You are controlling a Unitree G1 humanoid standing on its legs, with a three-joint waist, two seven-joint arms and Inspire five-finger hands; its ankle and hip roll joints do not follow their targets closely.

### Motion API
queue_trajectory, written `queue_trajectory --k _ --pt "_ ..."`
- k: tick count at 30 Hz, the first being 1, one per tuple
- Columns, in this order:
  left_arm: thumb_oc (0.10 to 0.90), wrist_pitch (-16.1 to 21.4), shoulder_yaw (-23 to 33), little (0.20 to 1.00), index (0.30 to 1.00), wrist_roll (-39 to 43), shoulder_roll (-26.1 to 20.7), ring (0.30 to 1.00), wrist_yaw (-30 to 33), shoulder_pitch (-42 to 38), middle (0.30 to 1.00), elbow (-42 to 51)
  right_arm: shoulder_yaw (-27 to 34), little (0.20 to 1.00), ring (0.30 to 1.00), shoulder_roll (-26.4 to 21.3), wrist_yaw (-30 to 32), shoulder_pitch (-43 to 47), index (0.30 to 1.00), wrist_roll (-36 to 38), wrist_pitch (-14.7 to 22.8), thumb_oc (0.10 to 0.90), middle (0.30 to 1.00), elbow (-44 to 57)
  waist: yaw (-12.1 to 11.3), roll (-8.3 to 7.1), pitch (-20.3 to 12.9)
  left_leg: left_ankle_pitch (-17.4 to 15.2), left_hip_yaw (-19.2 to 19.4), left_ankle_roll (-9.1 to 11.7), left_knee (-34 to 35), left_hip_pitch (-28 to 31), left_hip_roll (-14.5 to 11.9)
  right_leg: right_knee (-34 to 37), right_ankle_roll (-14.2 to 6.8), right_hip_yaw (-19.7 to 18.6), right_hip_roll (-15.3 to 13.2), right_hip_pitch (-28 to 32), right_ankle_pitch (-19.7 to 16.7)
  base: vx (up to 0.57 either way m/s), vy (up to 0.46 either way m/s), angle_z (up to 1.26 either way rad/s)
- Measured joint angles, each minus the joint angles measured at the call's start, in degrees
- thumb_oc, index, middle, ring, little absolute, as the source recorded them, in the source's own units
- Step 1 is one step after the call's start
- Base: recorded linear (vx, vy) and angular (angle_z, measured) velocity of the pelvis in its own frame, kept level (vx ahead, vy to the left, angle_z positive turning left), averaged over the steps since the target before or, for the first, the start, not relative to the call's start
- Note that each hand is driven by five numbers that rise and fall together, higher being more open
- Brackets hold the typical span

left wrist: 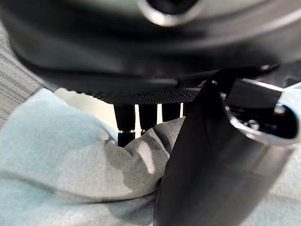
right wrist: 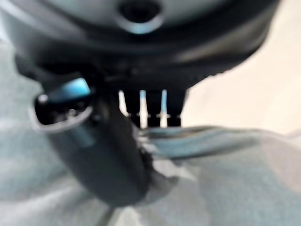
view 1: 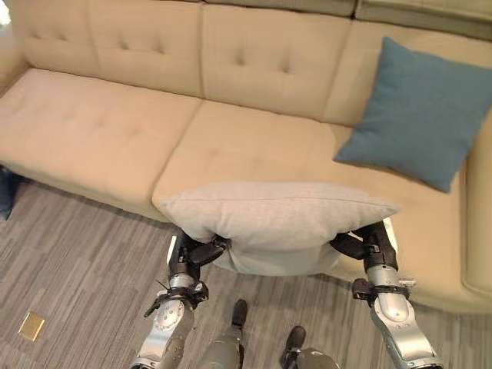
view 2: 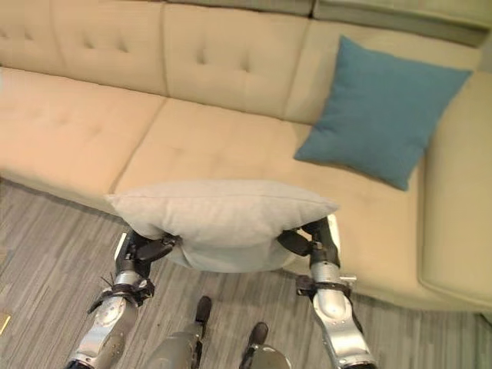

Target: Pick up all the scattered cushions and arrange them neatly on the sofa.

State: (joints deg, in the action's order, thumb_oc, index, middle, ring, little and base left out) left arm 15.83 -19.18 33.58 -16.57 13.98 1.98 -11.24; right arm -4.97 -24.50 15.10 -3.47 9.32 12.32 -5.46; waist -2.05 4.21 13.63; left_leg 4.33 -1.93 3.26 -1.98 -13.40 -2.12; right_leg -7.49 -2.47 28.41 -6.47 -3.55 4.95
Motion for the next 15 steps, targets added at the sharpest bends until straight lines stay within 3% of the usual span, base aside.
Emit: queue_trajectory --k 3,7,9,11,13,14,15 --pt "0.4 -0.13 -0.37 0.3 0.3 -0.02 -0.5 0.3 -0.01 0.95 0.3 0.03 -0.16 0.3 0.3 0.54 0.2 0.0 0.3 -0.06 -0.99 0.4 0.3 0.0 -0.27 -0.94 -1.31 1.3 1.56 -2.3 -0.95 0.88 0.85 -1.37 -0.95 -1.54 -1.04 -0.32 0.77 0.21 0.222 -0.07" --pt "0.4 -0.83 0.49 0.3 0.3 -0.03 -2.18 0.3 -0.68 1.49 0.3 0.14 -0.81 0.3 0.3 2.29 -0.16 -0.81 0.3 -0.05 -1.81 0.4 0.3 0.19 -0.06 -3.25 -2.64 0.05 2.49 -4.22 -1.13 2.45 3.43 -3.07 -2.09 -5.03 -4.17 -0.13 1.47 0.15 0.272 -0.06" --pt "0.4 -1.39 1.29 0.3 0.3 -0.14 -2.85 0.3 -0.86 1.74 0.3 0.14 -1.42 0.3 0.3 2.63 -0.66 -0.66 0.3 -0.05 -1.89 0.4 0.3 0.23 -0.08 -3.86 -2.64 -0.59 3.31 -5.26 -1.67 3.89 4.62 -6.8 -2.75 -7.27 -5.94 -0.65 1.42 0.09 0.246 -0.19" --pt "0.4 -1.38 2.09 0.3 0.3 -0.45 -3.68 0.3 -0.88 1.98 0.3 0.15 -2.54 0.3 0.3 3.08 -1.27 -0.44 0.3 -0.05 -2.28 0.4 0.3 0.24 -0.07 -4.65 -2.63 -1.34 4.21 -6.44 -1.72 5.61 5.19 -15.22 -3.23 -10.68 -7.79 -3.6 1.39 0.14 0.208 -0.12" --pt "0.4 -1.38 3.08 0.3 0.3 -0.47 -3.92 0.3 -0.89 2.04 0.3 0.14 -3.12 0.3 0.3 3.37 -1.36 -0.04 0.3 -0.03 -2.28 0.4 0.3 0.34 -0.09 -5.13 -2.42 -2.07 4.26 -7.48 -0.83 7.06 5.34 -22.56 -3.31 -13.82 -8.53 -7.15 0.93 0.14 0.111 -0.08" --pt "0.4 -1.38 3.47 0.3 0.3 -0.47 -4.08 0.3 -0.88 2.11 0.3 0.13 -3.53 0.3 0.3 3.46 -1.63 -0.19 0.3 -0.03 -2.29 0.4 0.3 0.45 -0.02 -5.26 -2.4 -1.93 3.96 -7.75 0.0 7.86 5.25 -23.78 -4.76 -16.18 -7.93 -8.53 2.5 0.22 0.066 0.08" --pt "0.4 -1.38 4.21 0.3 0.3 -0.5 -4.39 0.3 -0.89 2.1 0.3 0.13 -3.79 0.3 0.3 3.54 -2.49 -0.37 0.3 -0.04 -2.33 0.4 0.3 0.79 0.04 -5.52 -2.41 -1.86 3.15 -7.82 0.98 8.54 5.15 -21.19 -5.24 -18.15 -5.6 -9.35 3.83 0.23 0.065 0.13"
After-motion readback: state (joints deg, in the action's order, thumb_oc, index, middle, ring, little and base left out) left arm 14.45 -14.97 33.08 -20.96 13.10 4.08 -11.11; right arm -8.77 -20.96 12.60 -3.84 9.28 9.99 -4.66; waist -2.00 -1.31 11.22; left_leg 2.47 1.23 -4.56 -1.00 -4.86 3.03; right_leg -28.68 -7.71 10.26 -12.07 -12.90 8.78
